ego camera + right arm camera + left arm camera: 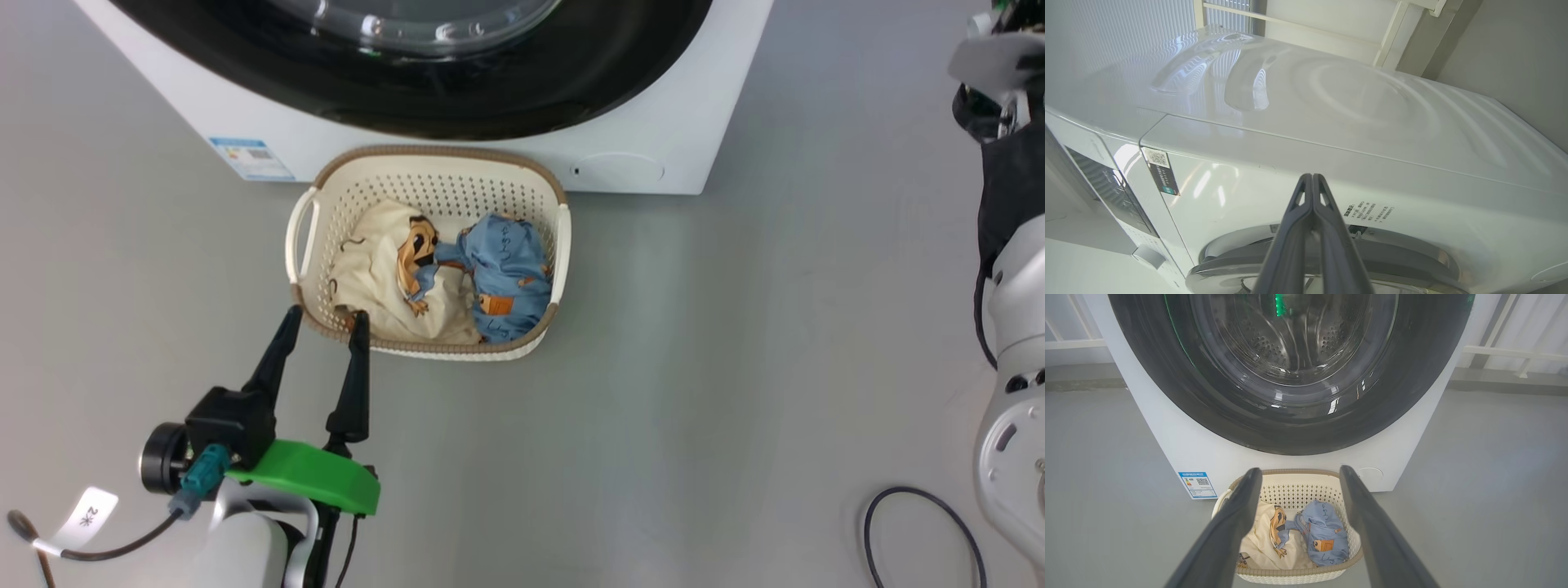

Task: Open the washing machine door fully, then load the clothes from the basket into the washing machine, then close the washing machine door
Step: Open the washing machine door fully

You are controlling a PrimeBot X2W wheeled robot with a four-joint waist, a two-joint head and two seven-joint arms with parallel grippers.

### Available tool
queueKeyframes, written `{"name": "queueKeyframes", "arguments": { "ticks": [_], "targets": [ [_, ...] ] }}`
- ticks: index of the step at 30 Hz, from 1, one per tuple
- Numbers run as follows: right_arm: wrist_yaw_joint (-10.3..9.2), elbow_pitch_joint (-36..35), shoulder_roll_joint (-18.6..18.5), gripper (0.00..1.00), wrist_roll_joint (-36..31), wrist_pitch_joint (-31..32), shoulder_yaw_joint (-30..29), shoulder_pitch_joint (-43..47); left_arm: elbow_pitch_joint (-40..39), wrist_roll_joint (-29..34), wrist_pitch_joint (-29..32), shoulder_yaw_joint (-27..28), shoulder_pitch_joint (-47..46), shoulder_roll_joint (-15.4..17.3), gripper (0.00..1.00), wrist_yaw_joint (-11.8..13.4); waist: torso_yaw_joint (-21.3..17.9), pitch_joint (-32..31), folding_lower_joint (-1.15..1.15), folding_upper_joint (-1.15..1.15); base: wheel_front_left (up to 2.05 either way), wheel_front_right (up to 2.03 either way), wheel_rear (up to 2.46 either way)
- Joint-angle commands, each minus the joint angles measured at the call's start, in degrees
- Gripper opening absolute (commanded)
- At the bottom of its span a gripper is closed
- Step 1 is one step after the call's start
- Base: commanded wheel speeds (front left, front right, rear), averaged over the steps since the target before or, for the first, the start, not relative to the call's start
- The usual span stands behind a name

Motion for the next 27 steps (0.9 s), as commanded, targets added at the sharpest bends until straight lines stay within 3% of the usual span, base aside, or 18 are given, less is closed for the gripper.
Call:
{"name": "queueKeyframes", "arguments": {
  "ticks": [1, 13, 27],
  "targets": [
    [0.09, -0.6, 0.7, 0.00, -0.4, 1.5, 0.8, -3.0, -1.3, -0.7, -0.4, 1.4, -1.5, 0.8, 1.00, 0.5, 1.0, 1.5, 0.00, 0.00, 0.00, 0.00, 0.00],
    [0.09, 1.3, 1.9, 0.00, -2.9, 10.4, 3.4, -7.5, -1.5, -2.6, -0.4, -0.9, -2.9, 0.8, 1.00, 1.7, 2.5, 4.3, 0.00, 0.00, 0.00, 0.00, 0.00],
    [0.09, 2.8, 2.0, 0.00, -6.8, 12.9, 2.6, -11.3, -2.3, -4.1, -0.4, -2.4, -4.3, 0.8, 1.00, 2.4, 3.9, 7.8, 0.00, 0.00, 0.00, 0.00, 0.00]
  ]
}}
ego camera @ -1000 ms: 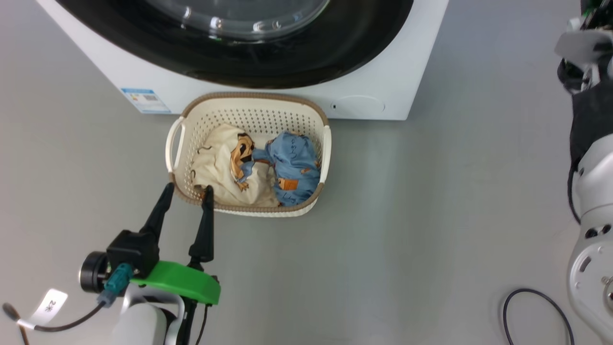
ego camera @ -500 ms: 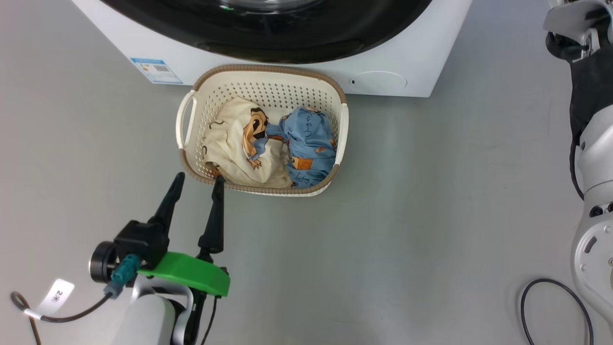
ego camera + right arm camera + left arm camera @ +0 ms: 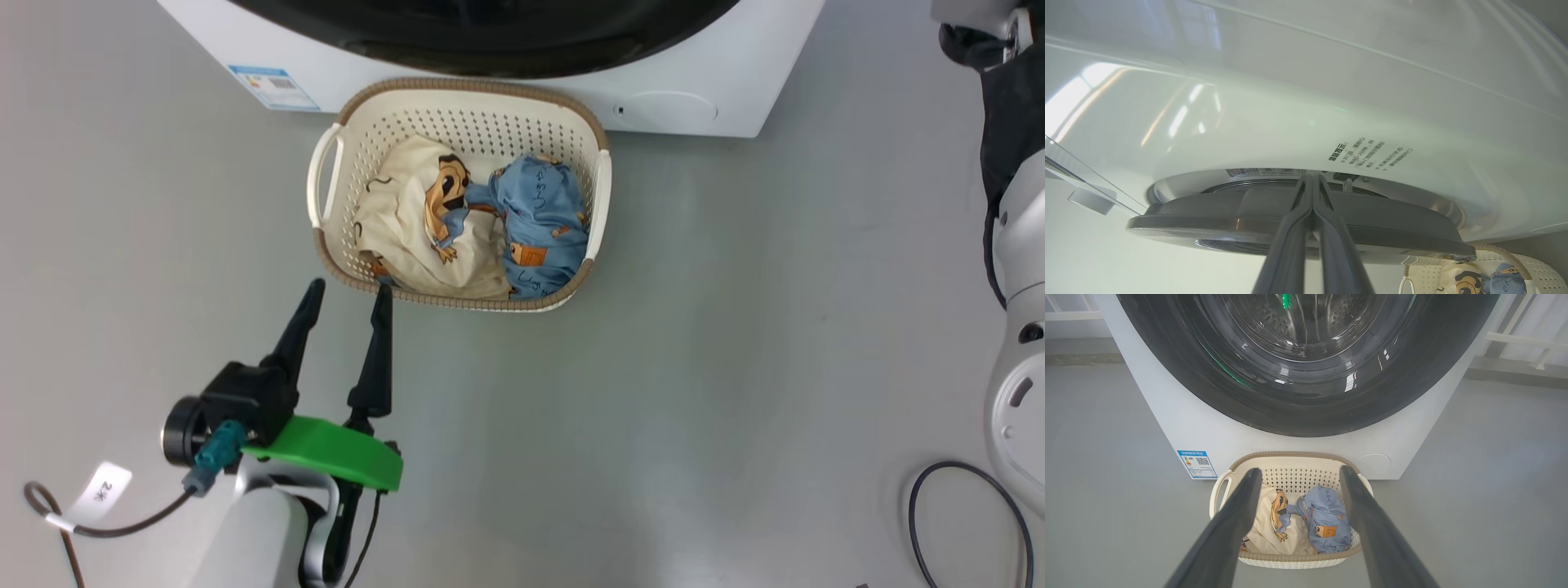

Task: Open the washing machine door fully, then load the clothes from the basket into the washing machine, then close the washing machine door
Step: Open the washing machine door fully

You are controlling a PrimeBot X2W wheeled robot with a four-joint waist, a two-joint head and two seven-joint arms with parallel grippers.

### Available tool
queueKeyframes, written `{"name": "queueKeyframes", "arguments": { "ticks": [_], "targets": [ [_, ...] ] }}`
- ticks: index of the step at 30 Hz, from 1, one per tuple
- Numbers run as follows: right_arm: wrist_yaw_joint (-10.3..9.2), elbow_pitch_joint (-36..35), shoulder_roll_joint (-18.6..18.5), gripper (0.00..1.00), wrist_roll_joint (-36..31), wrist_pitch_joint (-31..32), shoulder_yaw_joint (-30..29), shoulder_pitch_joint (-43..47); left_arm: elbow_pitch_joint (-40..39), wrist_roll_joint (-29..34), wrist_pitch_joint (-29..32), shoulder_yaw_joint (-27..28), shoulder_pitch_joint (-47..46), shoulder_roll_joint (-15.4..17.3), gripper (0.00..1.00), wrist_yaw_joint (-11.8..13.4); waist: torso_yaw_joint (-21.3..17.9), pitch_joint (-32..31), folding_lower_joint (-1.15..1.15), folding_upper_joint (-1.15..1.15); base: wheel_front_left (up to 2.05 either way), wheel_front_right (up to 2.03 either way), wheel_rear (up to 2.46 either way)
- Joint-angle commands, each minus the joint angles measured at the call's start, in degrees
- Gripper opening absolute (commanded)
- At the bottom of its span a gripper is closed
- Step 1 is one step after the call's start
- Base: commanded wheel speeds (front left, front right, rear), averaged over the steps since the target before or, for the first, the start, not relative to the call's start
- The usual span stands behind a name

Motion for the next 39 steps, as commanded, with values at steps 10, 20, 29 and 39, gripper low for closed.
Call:
{"name": "queueKeyframes", "arguments": {
  "ticks": [10, 20, 29, 39],
  "targets": [
    [0.09, -1.0, 1.7, 0.00, -3.1, 2.3, 0.1, -4.0, -2.3, -1.5, -0.4, 0.2, -2.4, 1.0, 1.00, 1.1, 0.8, 2.9, 0.00, 0.00, 0.00, 0.00, 0.00],
    [0.09, -1.1, 2.1, 0.00, -5.9, 3.2, -1.3, -5.5, -2.4, -2.6, -0.4, -0.6, -2.8, 1.0, 1.00, 1.5, 1.7, 4.3, 0.00, 0.00, 0.00, 0.00, 0.00],
    [0.09, -0.4, 2.5, 0.00, -9.1, 4.1, -2.7, -7.5, -3.1, -3.7, -0.4, -1.6, -3.2, 1.0, 1.00, 2.1, 2.7, 6.0, 0.00, 0.00, 0.00, 0.00, 0.00],
    [0.09, -0.3, 3.0, 0.00, -11.7, 5.2, -4.7, -8.9, -3.1, -4.9, -0.4, -2.3, -3.7, 1.0, 1.00, 2.5, 3.5, 6.8, 0.00, 0.00, 0.00, 0.00, 0.00]
  ]
}}
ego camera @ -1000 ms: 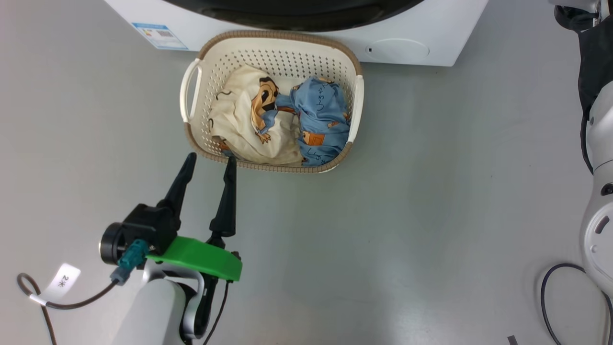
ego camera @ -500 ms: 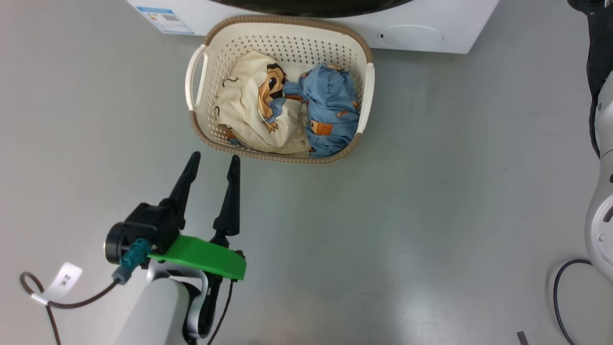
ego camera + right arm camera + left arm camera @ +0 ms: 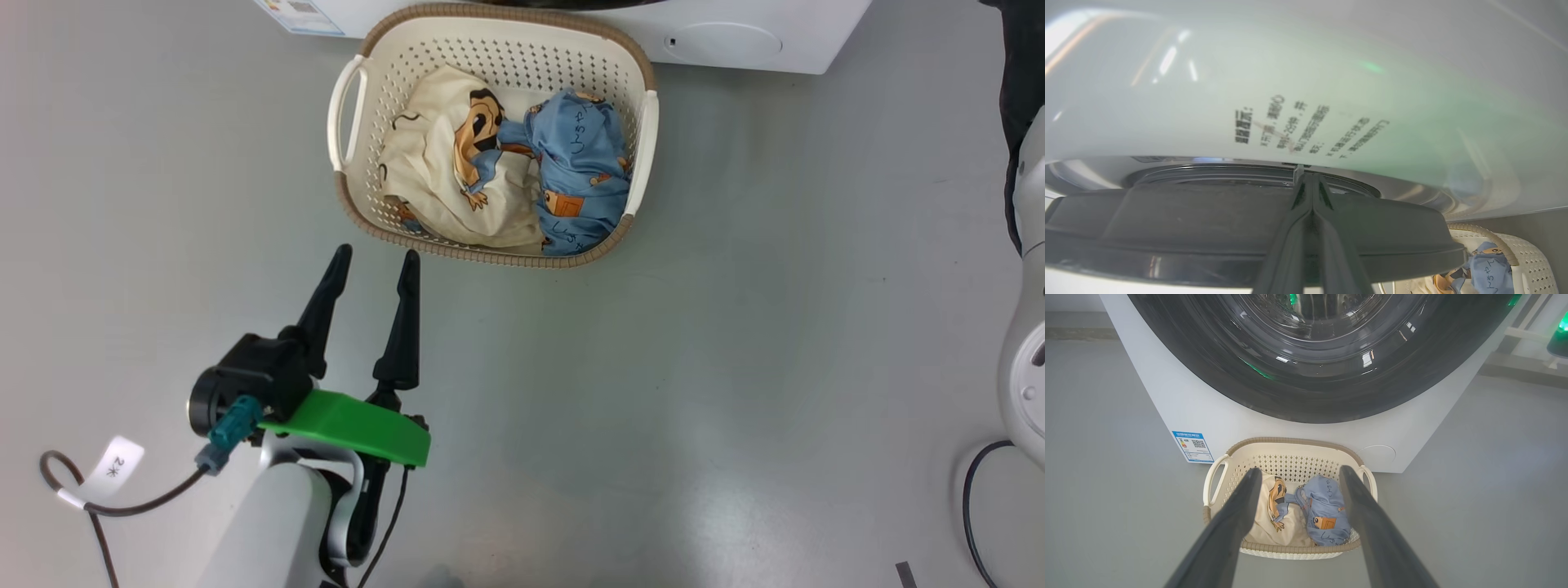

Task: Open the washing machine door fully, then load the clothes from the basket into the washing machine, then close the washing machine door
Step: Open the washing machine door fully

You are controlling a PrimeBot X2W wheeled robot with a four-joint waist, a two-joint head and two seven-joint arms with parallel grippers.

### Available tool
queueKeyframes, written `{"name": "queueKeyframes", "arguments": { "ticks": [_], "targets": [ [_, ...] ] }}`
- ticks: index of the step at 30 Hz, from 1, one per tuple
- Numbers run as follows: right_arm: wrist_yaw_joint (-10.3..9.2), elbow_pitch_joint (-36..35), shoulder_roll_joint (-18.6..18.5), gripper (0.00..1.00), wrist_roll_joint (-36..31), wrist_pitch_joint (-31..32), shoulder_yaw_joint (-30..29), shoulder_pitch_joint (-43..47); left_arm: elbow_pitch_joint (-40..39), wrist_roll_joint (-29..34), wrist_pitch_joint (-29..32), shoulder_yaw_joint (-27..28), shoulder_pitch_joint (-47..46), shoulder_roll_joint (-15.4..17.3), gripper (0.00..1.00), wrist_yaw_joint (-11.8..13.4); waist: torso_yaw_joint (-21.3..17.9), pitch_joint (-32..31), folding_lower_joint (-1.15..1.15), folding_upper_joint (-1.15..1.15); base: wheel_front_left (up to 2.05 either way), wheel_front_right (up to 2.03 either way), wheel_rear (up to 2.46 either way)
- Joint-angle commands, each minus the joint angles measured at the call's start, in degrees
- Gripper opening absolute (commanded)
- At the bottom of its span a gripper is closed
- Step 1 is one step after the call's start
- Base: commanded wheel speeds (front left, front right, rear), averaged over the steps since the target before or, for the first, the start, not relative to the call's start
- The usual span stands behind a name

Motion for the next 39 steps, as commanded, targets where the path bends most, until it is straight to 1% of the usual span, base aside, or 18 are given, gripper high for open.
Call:
{"name": "queueKeyframes", "arguments": {
  "ticks": [1, 7, 24, 32, 39],
  "targets": [
    [0.09, -1.0, 1.6, 0.00, -1.0, 0.9, -0.6, -2.8, -1.2, -0.7, -0.4, 1.4, -0.5, 1.4, 1.00, 0.5, 0.2, 0.0, 0.00, 0.00, 0.00, 0.00, 0.00],
    [0.09, 0.3, 1.0, 0.00, -2.4, 2.0, -2.4, -4.2, -1.0, -1.2, -0.4, 1.0, -0.4, 1.4, 1.00, 0.5, 0.8, -0.1, 0.00, 0.00, 0.00, 0.00, 0.00],
    [0.09, 5.9, -1.5, 0.00, -9.7, 3.6, -6.7, -8.5, -1.3, -1.9, -0.4, 0.3, 0.0, 1.4, 1.00, 0.7, 2.2, 0.1, 0.00, 0.00, 0.00, 0.00, 0.00],
    [0.09, 7.7, -1.8, 0.00, -10.7, 7.5, -8.0, -9.9, -1.4, -2.0, -0.4, 0.4, 0.0, 1.4, 1.00, 0.8, 2.2, -0.2, 0.00, 0.00, 0.00, 0.00, 0.00],
    [0.09, 8.0, -2.4, 0.00, -11.8, 11.1, -8.3, -8.9, -1.3, -1.7, -0.4, 0.7, 0.3, 1.4, 1.00, 0.6, 2.0, -0.7, 0.00, 0.00, 0.00, 0.00, 0.00]
  ]
}}
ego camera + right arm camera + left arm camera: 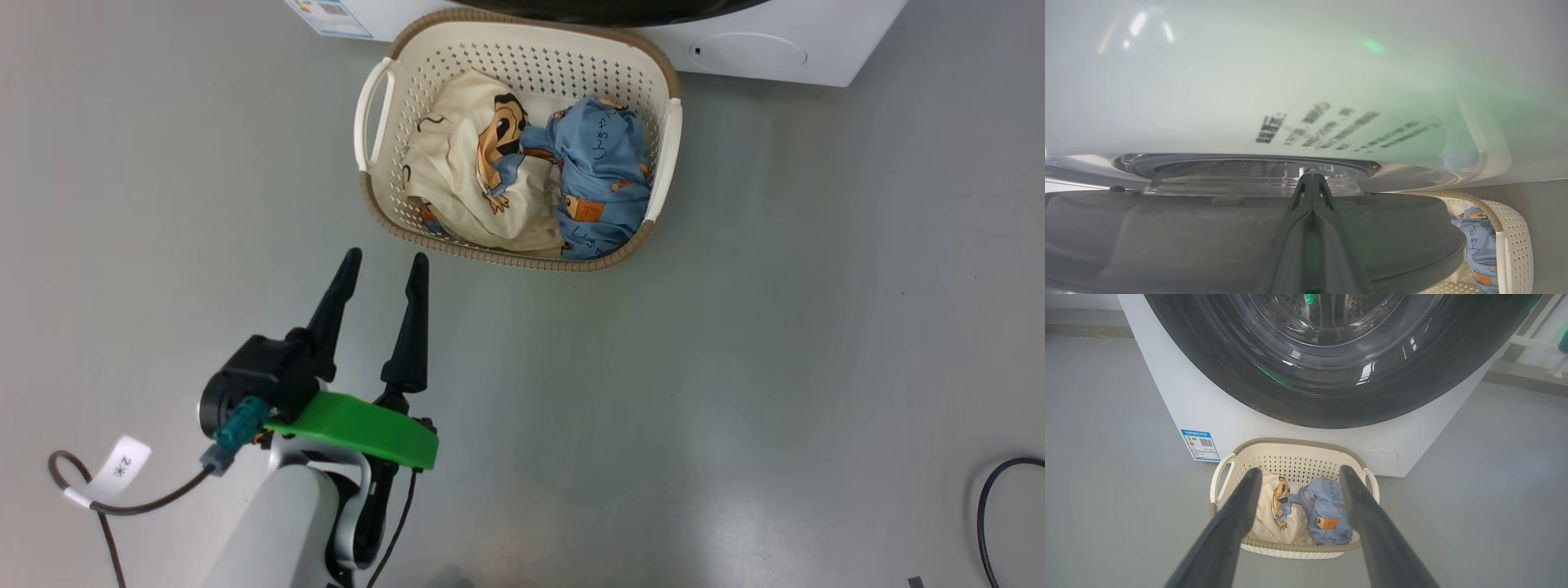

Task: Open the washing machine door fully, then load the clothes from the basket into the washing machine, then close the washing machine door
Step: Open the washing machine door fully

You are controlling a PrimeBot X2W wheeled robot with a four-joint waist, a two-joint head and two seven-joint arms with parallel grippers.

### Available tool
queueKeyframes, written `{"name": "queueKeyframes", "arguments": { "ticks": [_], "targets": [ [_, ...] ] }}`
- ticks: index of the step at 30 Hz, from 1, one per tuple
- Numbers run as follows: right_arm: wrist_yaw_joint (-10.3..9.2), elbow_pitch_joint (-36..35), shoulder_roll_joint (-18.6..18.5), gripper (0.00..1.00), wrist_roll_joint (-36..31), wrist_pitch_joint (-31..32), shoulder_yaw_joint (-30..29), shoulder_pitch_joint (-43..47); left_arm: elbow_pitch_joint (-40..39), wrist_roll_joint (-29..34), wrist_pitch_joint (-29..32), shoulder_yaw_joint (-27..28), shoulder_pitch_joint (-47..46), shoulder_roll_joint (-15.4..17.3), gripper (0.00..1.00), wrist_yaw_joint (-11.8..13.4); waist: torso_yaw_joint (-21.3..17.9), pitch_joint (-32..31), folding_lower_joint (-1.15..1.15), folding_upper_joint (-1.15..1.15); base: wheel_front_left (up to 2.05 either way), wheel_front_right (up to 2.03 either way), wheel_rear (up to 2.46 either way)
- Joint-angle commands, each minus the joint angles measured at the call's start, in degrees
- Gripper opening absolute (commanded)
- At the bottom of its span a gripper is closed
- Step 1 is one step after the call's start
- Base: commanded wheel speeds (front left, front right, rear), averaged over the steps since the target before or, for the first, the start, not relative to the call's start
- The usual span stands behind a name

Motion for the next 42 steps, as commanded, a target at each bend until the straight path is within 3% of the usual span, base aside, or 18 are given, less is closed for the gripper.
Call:
{"name": "queueKeyframes", "arguments": {
  "ticks": [1, 11, 24, 33, 42],
  "targets": [
    [0.09, -0.8, 2.1, 0.00, -0.7, 1.4, 0.2, -1.7, -1.3, 0.4, -0.4, 2.1, 0.3, 1.6, 1.00, 0.1, -0.1, -0.1, 0.00, 0.00, 0.00, 0.00, 0.00],
    [0.09, -3.3, 3.7, 0.00, -0.9, 6.8, 1.6, 0.1, -1.4, 0.6, -0.4, 2.3, 0.7, 1.6, 1.00, 0.0, -0.3, -0.6, 0.00, 0.00, 0.00, 0.00, 0.00],
    [0.09, -11.5, 6.4, 0.00, 1.0, 16.4, 3.7, 4.6, -1.6, 0.9, -0.4, 2.6, 0.7, 1.6, 1.00, -0.2, -0.8, -1.2, 0.00, 0.00, 0.00, 0.00, 0.00],
    [0.09, -20.5, 7.4, 0.00, 5.3, 25.1, 6.4, 10.3, -1.8, 1.6, -0.4, 3.4, 0.7, 1.6, 1.00, -0.4, -1.9, -2.6, 0.00, 0.00, 0.00, 0.00, 0.00],
    [0.09, -25.9, 7.5, 0.00, 13.7, 30.4, 13.1, 16.2, -1.9, 2.7, -0.4, 3.8, 1.2, 1.6, 1.00, -0.7, -2.7, -4.3, 0.00, 0.00, 0.00, 0.00, 0.00]
  ]
}}
